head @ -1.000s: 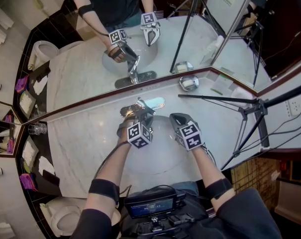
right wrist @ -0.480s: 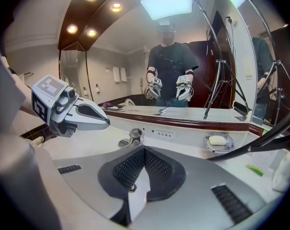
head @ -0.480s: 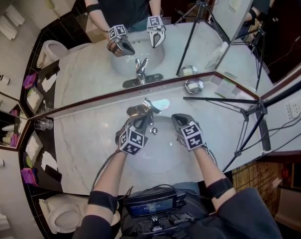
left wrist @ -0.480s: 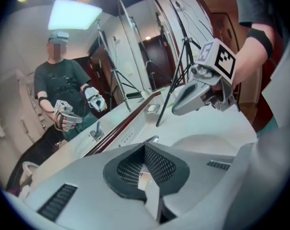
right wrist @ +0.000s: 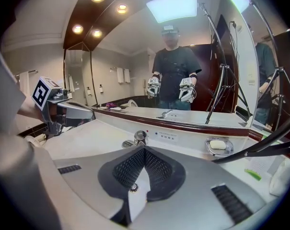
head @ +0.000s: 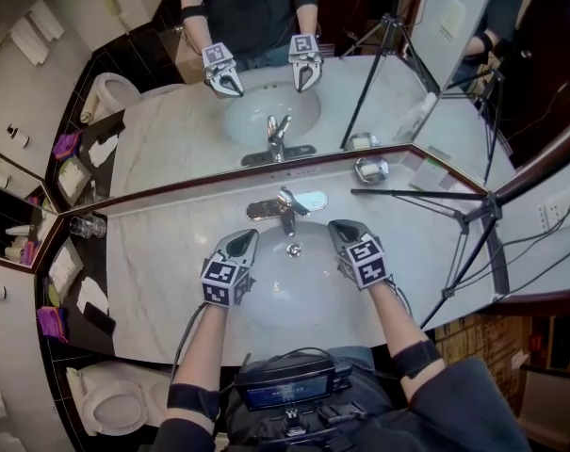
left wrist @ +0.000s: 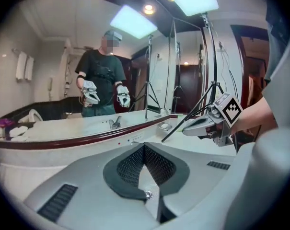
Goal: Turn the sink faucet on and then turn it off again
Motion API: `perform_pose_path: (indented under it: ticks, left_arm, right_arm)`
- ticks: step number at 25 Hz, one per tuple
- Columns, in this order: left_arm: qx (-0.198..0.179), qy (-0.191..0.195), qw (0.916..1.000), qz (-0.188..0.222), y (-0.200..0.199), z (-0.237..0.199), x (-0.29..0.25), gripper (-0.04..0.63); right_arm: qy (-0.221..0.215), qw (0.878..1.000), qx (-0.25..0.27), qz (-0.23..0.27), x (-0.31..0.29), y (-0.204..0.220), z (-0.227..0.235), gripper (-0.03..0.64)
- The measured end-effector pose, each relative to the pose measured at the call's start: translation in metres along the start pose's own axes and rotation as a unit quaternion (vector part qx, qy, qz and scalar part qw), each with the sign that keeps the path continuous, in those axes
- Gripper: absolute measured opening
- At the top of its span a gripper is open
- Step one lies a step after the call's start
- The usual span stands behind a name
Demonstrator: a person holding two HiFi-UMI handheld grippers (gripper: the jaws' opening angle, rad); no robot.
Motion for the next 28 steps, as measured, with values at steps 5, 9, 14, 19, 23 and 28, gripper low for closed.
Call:
perform_pose_path:
  ticks: [5, 9, 14, 19, 23, 28]
  left_arm:
    - [0.045, -0.021, 0.9987, 0.01, 0.013, -0.01, 0.027, 0.001]
    - [0.061, -0.032, 0.9976, 0.009, 0.023, -0.012, 0.04, 0.001]
    - [0.049, -0.054, 0.9973, 0.007, 0.027, -0.006, 0.047, 0.001]
    - [0.04, -0.058, 0.9975, 0.011, 0.025, -0.003, 0.046, 0.001]
    - [0.051, -0.062, 0.9966, 0.018, 0.023, -0.005, 0.045, 0.001]
    - [0.047, -0.065, 0.9967, 0.015, 0.023, -0.007, 0.043, 0.001]
  right_arm:
    - [0.001, 1.0, 0.004, 0.003, 0.009, -0.003, -0.001, 0.019]
    - [0.001, 1.0, 0.007, 0.004, 0.013, 0.001, -0.001, 0.018]
    - [-0.001, 1.0, 0.012, 0.0, 0.018, 0.002, -0.005, 0.018]
    - [-0.002, 1.0, 0.025, -0.002, 0.018, 0.005, -0.008, 0.02]
    - [0.002, 0.998, 0.07, -0.01, 0.016, 0.003, -0.013, 0.02]
    - [0.022, 0.985, 0.168, -0.024, 0.004, 0.004, -0.011, 0.026]
Point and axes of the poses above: the fingertips, and each gripper's own axes: x backward along the fingers, z to its right, y out of its underside, the point moved 3 cm from there along x, backward along the fingers, and after that the axes turned 2 degrees about z, right-handed, at the moved point
